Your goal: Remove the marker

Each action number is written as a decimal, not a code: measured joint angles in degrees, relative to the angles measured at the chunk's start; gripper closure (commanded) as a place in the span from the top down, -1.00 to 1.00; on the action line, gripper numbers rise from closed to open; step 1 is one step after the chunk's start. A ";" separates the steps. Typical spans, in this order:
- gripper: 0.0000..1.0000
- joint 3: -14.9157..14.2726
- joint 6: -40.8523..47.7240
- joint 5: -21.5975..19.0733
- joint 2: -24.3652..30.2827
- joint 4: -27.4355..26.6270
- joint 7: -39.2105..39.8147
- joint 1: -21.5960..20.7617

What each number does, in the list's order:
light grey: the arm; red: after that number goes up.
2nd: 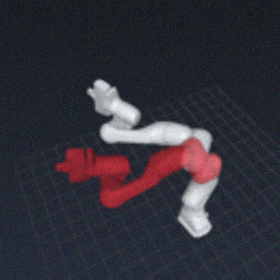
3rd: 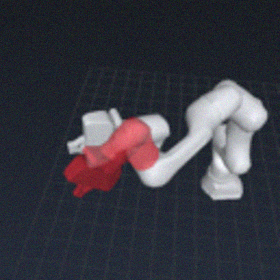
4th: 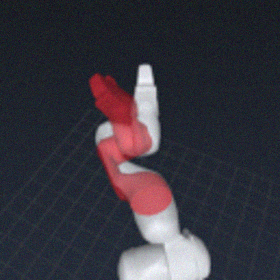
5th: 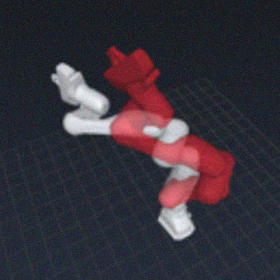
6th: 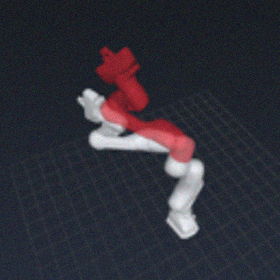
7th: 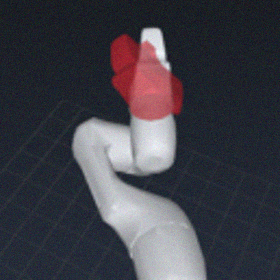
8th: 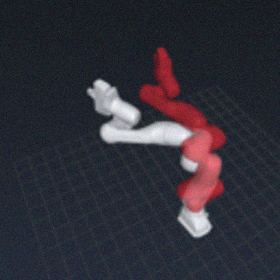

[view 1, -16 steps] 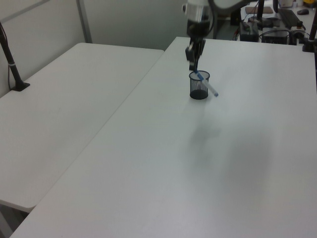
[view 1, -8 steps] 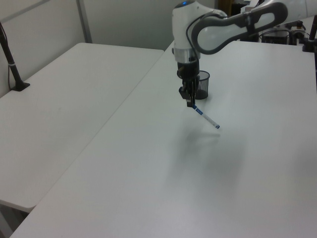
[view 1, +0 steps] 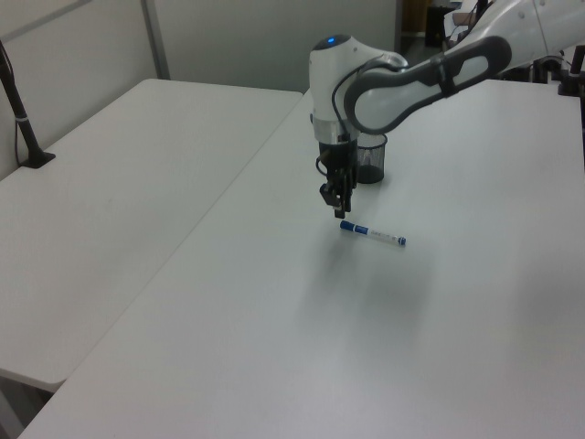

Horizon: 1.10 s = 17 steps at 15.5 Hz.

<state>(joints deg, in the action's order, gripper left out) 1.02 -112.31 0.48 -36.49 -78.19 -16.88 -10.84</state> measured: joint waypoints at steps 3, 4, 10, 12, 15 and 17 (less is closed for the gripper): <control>-0.05 0.02 -1.82 1.79 -0.89 0.00 -1.74 -0.51; 0.12 0.02 -1.92 1.96 -0.91 0.02 -1.84 -0.53; 1.00 -0.08 -1.90 3.83 1.50 1.66 -1.95 -0.41; 1.00 -0.13 -0.81 4.60 3.87 1.55 -1.97 0.03; 1.00 -0.18 4.41 4.70 8.95 0.89 -1.97 1.12; 1.00 -0.21 8.80 4.75 13.37 -0.40 -1.91 2.11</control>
<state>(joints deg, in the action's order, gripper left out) 0.80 -103.51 5.23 -23.12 -78.58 -18.78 -8.73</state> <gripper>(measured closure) 0.000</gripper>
